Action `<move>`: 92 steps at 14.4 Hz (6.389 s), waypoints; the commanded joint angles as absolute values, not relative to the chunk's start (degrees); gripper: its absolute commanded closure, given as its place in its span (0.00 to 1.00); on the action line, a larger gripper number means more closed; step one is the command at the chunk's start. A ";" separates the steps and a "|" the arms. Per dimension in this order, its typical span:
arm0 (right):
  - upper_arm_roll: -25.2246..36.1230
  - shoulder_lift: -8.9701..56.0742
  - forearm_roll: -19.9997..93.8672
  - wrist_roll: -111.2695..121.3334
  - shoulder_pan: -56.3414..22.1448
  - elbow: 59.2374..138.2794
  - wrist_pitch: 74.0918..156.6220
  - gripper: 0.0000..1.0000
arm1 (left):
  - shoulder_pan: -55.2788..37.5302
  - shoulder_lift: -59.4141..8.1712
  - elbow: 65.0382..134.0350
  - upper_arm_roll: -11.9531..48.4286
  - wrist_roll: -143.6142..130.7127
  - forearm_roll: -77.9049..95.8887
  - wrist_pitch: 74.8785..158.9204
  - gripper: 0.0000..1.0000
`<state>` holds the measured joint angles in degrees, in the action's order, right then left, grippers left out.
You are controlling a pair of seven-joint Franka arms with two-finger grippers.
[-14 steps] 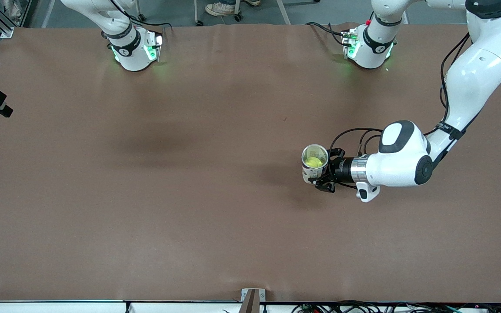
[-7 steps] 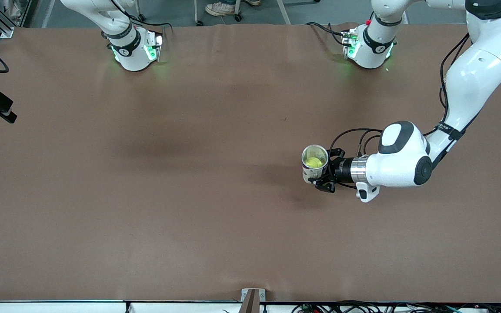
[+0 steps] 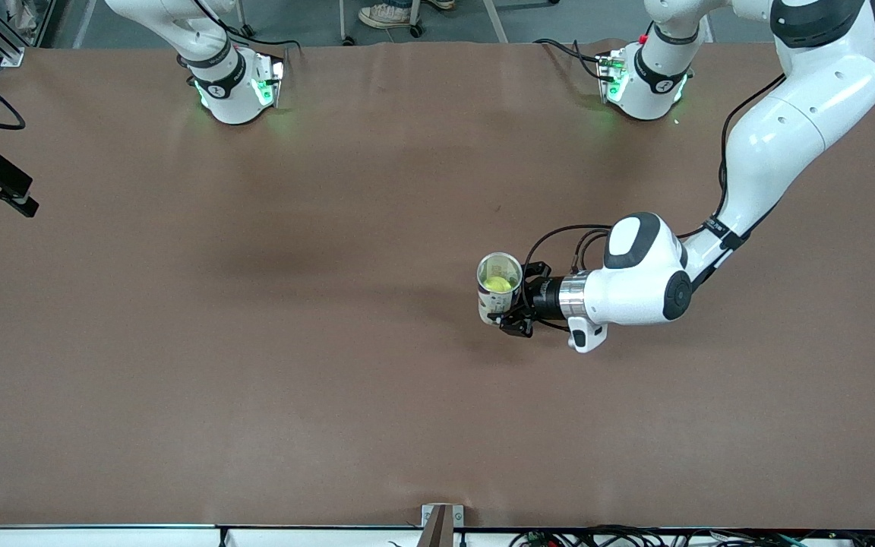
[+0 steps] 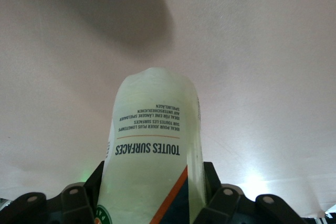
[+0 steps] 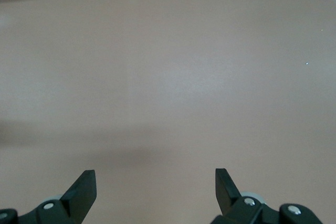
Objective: Insert tennis ball vertically with right arm
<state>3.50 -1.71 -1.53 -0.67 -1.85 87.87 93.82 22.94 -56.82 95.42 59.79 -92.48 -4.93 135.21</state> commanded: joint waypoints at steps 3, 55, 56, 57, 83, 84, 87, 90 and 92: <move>3.52 -1.49 -2.99 -0.44 -2.37 87.80 93.78 0.00 | 24.87 -56.86 97.29 59.77 -89.92 -1.76 141.49 0.25; 3.43 -0.97 -2.90 -0.61 -2.37 88.68 93.78 0.00 | 27.25 -48.52 101.27 52.65 -78.93 -2.25 120.80 0.00; 3.43 -0.97 -2.90 -0.53 -2.37 88.68 93.78 0.00 | 27.25 -48.52 98.47 52.65 -78.32 -5.50 117.02 0.00; 3.43 -0.97 -2.90 -0.53 -2.37 88.68 93.78 0.00 | 27.25 -48.52 95.65 52.65 -77.53 -9.19 112.63 0.00; 3.43 -0.97 -2.90 -0.62 -2.90 89.12 93.78 0.00 | 6.25 -13.81 78.84 12.22 -7.21 -6.06 87.54 0.00; 3.43 -0.97 -2.90 -0.62 -2.81 89.21 93.87 0.00 | 5.20 -12.23 78.84 11.87 -8.08 -5.98 87.37 0.00; 3.43 -0.97 -2.90 -0.62 -2.90 89.21 93.87 0.00 | 2.12 -8.28 79.27 7.05 -7.47 0.24 83.59 0.00; 3.43 -0.97 -2.90 -0.62 -2.90 89.21 93.87 0.00 | -0.26 -3.09 83.57 3.08 -7.38 4.04 83.58 0.00; 3.43 -0.97 -2.90 -0.62 -2.90 89.21 93.87 0.00 | -0.35 -0.45 86.12 3.16 -7.47 4.04 83.58 0.00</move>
<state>3.48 -0.57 -1.59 -0.66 -2.67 88.57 93.69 0.47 -4.55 81.34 4.04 -8.18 3.07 83.18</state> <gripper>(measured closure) 0.000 0.000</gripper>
